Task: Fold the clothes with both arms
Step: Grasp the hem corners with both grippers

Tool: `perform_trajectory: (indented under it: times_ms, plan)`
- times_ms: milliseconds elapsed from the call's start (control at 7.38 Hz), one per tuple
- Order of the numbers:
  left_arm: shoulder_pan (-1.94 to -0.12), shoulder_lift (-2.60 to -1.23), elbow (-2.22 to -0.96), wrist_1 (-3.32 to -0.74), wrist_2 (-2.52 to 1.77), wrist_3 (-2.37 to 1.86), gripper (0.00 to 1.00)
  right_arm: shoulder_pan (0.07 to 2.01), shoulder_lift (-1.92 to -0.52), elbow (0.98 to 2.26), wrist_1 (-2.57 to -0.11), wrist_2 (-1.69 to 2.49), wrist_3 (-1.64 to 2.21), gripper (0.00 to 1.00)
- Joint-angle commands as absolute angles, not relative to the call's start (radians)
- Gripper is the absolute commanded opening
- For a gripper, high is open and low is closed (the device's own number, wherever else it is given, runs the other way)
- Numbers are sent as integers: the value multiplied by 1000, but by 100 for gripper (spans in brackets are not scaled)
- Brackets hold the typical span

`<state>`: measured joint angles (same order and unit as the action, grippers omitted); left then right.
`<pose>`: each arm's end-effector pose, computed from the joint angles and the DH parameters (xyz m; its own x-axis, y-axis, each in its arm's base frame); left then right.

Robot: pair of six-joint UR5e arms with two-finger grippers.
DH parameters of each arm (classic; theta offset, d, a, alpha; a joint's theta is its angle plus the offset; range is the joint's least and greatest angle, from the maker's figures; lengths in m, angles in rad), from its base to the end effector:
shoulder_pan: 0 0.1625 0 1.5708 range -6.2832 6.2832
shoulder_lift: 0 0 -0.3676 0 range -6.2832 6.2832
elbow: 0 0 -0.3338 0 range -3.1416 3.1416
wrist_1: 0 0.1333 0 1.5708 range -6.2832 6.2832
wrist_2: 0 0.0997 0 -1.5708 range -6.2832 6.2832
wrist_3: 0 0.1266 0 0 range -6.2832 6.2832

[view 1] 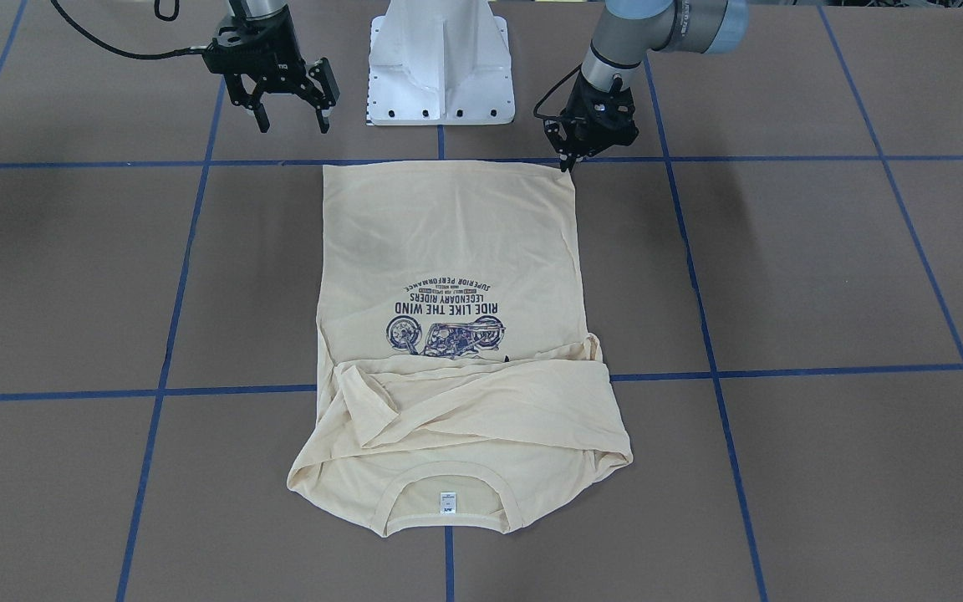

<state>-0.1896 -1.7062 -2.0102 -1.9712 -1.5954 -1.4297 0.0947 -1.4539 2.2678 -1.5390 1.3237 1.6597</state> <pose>0.4572 -0.2203 0.3337 0.5692 0.0339 -0.8215 0.0893 0.9907 0.1028 -0.4126 -0.2042 0.2917 0.6333 0.1466 0.7599 -0.3315 0.9387 0.0951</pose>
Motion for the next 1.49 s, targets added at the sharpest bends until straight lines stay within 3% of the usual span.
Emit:
perform_trajectory:
  times_ms: [0,136,678,949,1355]
  plan:
    - [-190,-1707,-2013,-1971,-1595,-1430,0,40,-1407,2175,-1536,1222,1698,95]
    - [-190,-1709,-2014,-1971,-1595,-1431,0,14,-1402,2143,-1529,1180,1745,78]
    - [-192,-1706,-2025,-1971,-1595,-1433,0,-38,-1393,2076,-1528,1137,1816,52]
    - [-192,-1706,-2025,-1971,-1595,-1433,0,-40,-1390,2066,-1526,1137,1816,34]
    - [-192,-1706,-2025,-1971,-1595,-1433,0,-37,-1384,2057,-1528,1131,1812,33]
